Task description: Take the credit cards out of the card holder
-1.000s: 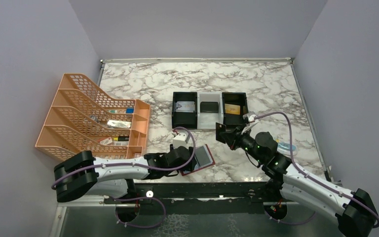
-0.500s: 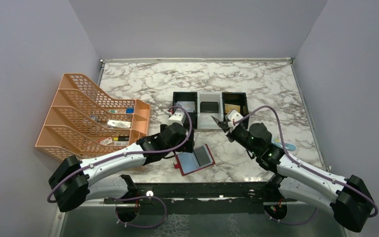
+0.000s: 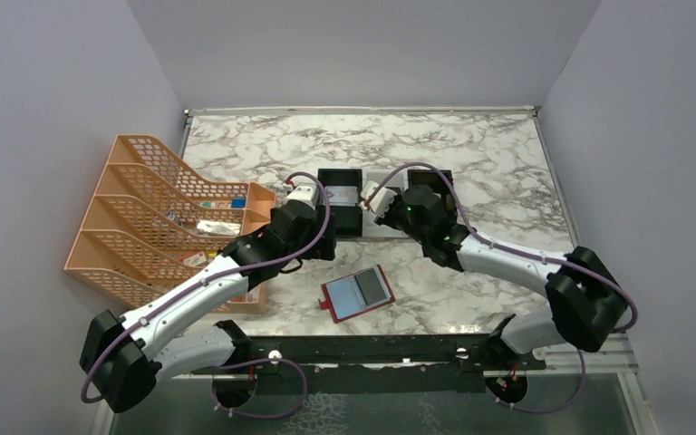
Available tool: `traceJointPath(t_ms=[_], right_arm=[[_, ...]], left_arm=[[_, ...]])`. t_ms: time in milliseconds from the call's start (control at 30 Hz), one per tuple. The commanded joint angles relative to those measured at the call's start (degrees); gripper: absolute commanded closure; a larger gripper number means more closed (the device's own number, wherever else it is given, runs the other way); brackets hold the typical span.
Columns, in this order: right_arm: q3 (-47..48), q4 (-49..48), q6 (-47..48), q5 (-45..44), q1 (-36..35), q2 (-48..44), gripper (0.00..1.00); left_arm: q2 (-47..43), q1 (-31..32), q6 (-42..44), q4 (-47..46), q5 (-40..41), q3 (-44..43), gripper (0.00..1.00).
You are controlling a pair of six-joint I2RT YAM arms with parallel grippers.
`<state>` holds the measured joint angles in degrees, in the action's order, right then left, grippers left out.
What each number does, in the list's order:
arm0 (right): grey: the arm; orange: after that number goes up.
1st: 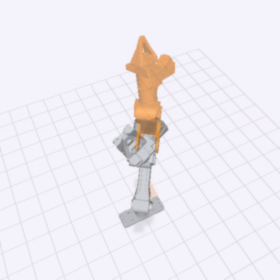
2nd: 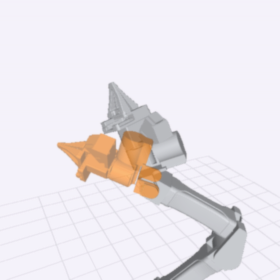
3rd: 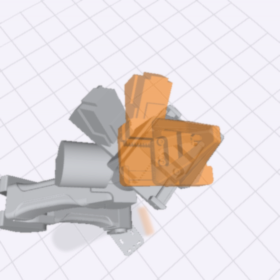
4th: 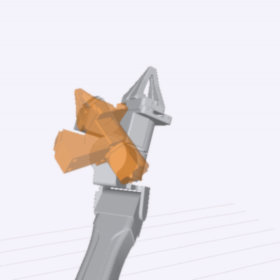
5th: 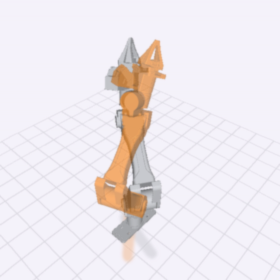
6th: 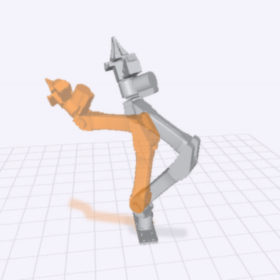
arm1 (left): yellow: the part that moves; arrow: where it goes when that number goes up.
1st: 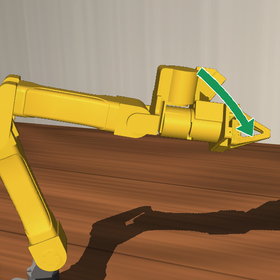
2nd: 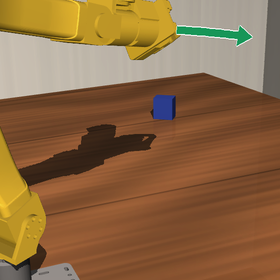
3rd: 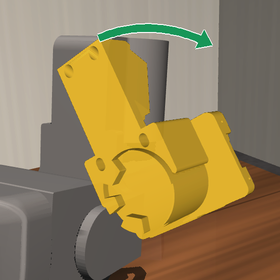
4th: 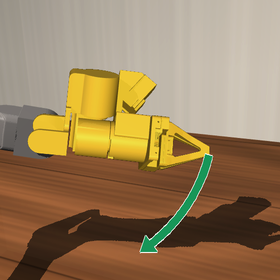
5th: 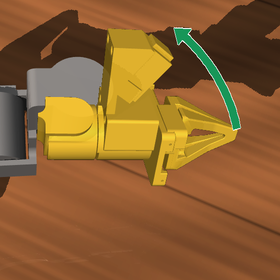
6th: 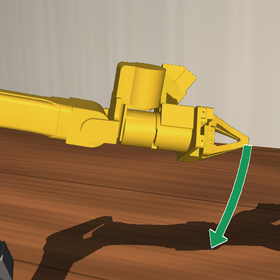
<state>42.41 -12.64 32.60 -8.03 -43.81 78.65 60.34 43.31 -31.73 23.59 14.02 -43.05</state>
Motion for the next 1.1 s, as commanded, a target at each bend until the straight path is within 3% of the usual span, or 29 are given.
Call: traceJointPath(t_ms=[0,467,1067], right_arm=[[4.9,1.4,4.1,-1.8,1.1,5.1,0.99],[11.6,1.9,12.7,4.8,8.0,17.5,0.99],[14.7,-3.1,22.7,7.5,9.2,24.6,0.99]], left_arm=[[-3.1,-0.2,4.5,3.7,2.9,-3.3,0.01],[-1.4,-0.3,9.3,3.8,7.4,-3.3,0.01],[-1.6,-0.3,9.3,4.3,9.3,-3.1,0.01]])
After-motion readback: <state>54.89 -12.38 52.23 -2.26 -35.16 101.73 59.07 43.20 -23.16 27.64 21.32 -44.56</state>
